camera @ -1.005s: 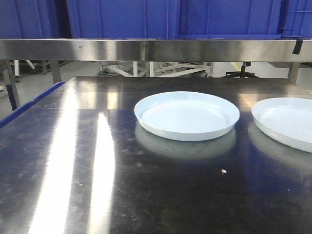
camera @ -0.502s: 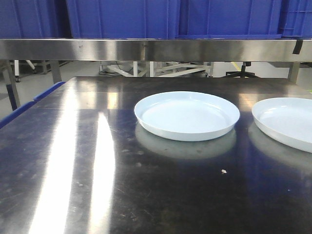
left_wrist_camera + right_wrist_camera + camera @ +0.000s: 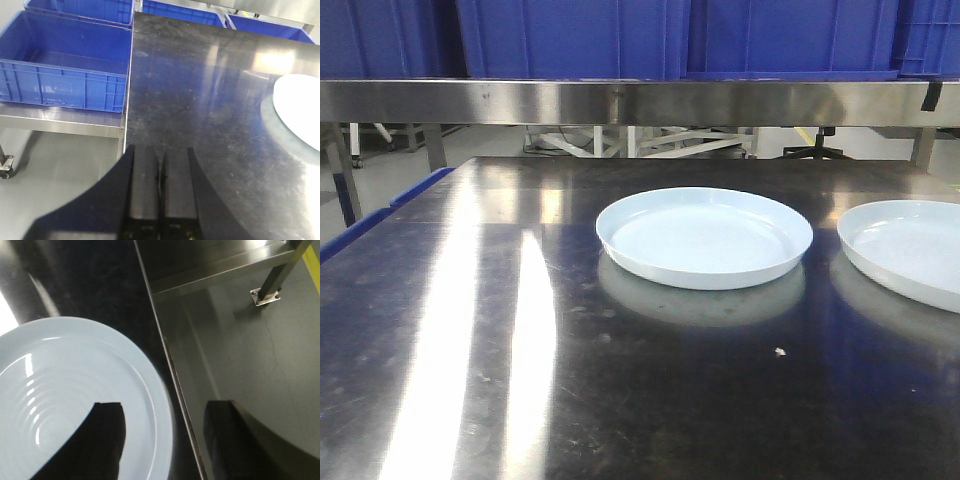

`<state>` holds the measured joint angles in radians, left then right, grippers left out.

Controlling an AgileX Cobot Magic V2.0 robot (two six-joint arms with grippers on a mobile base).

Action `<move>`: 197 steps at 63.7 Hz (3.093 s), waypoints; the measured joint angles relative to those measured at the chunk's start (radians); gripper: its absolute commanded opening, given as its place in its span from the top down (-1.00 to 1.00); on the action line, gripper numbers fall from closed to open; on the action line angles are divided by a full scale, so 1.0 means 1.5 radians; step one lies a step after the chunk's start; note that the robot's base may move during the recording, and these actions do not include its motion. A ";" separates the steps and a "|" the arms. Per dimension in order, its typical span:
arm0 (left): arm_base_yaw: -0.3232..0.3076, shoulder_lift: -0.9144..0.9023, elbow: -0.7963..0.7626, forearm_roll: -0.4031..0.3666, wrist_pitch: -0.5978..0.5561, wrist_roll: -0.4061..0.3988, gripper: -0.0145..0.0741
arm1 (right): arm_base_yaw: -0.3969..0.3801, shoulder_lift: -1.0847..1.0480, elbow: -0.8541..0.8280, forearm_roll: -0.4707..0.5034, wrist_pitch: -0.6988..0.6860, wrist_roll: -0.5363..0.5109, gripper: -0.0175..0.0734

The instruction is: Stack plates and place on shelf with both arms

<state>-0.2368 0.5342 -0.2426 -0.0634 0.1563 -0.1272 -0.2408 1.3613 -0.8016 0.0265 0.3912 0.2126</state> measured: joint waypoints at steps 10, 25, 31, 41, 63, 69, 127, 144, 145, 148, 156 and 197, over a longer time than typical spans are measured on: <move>0.000 0.000 0.000 0.000 0.000 0.000 0.45 | -0.010 0.024 0.000 0.000 -0.010 0.000 -0.41; 0.000 0.000 0.001 0.000 0.000 0.000 0.45 | -0.010 0.064 0.000 0.000 -0.028 0.000 -0.41; 0.000 0.000 0.001 0.000 0.000 0.000 0.45 | -0.010 0.080 0.000 0.000 -0.033 0.000 -0.41; 0.000 0.000 0.001 0.000 0.000 0.000 0.45 | -0.010 0.111 -0.002 0.000 -0.046 0.000 -0.26; 0.000 0.000 0.001 0.000 0.000 0.000 0.45 | -0.010 0.125 -0.034 0.000 -0.045 -0.002 0.49; 0.000 0.000 0.001 0.000 0.000 0.000 0.45 | -0.010 0.106 -0.064 0.000 -0.024 -0.002 0.49; 0.000 0.000 0.001 0.000 0.000 0.000 0.45 | 0.340 0.174 -0.241 -0.004 -0.016 -0.006 0.47; 0.000 0.000 0.001 0.000 0.000 0.000 0.45 | 0.347 0.230 -0.241 -0.004 -0.019 -0.006 -0.47; 0.000 0.000 0.001 0.000 0.000 0.000 0.45 | 0.348 0.233 -0.241 -0.004 -0.019 -0.006 -0.49; 0.000 0.000 0.001 0.000 0.000 0.000 0.45 | 0.347 0.238 -0.241 -0.004 -0.014 -0.006 -0.50; 0.000 0.000 0.001 0.000 0.000 0.000 0.45 | 0.347 0.251 -0.244 -0.004 0.003 -0.006 -0.46; 0.000 0.000 0.001 0.000 0.000 0.000 0.45 | 0.347 0.296 -0.248 0.013 0.006 -0.001 0.47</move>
<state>-0.2368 0.5342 -0.2409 -0.0634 0.1563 -0.1272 0.2798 1.8047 -1.1731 0.0457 0.3995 0.2108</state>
